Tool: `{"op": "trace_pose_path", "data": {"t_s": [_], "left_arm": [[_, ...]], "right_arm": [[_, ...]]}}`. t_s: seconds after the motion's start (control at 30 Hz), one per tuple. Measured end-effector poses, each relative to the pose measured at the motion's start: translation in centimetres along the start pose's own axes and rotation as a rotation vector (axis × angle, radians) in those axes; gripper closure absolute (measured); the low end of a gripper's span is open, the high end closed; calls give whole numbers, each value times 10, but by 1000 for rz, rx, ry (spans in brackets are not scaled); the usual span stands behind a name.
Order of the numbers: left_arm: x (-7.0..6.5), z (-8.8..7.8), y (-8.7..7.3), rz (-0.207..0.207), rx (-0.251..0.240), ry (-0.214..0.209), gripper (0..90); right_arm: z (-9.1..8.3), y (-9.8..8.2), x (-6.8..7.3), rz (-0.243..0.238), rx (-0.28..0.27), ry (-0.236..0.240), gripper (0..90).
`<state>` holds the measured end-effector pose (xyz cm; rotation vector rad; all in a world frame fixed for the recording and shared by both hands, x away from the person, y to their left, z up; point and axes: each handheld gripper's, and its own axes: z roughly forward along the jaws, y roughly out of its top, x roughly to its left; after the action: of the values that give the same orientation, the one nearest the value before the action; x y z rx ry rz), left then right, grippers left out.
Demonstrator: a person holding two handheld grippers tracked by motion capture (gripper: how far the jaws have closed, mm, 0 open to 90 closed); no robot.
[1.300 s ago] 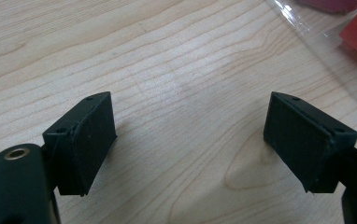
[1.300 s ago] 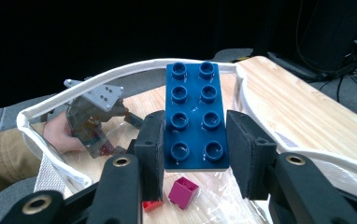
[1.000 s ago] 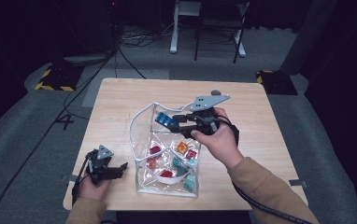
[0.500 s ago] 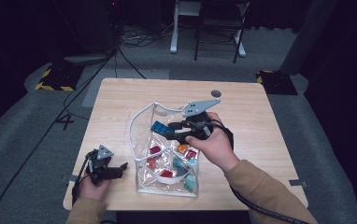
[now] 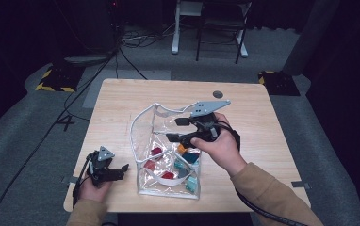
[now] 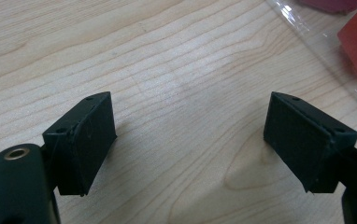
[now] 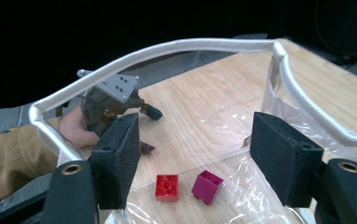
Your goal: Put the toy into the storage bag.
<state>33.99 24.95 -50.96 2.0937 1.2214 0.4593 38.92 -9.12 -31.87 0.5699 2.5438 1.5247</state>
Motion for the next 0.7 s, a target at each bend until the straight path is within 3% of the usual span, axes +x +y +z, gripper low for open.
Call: {"op": "trace_pose_path", "data": {"t_s": [0.4, 0.43, 0.7], "left_arm": [[0, 0, 0, 1, 0, 0, 171], [0, 0, 0, 1, 0, 0, 171], [0, 0, 0, 0, 0, 0, 171]], "right_arm": [[-47, -11, -4, 0, -71, -55, 329], [-58, -14, -7, 5, -81, -76, 323], [-92, -32, -24, 40, -79, -161, 312]]}}
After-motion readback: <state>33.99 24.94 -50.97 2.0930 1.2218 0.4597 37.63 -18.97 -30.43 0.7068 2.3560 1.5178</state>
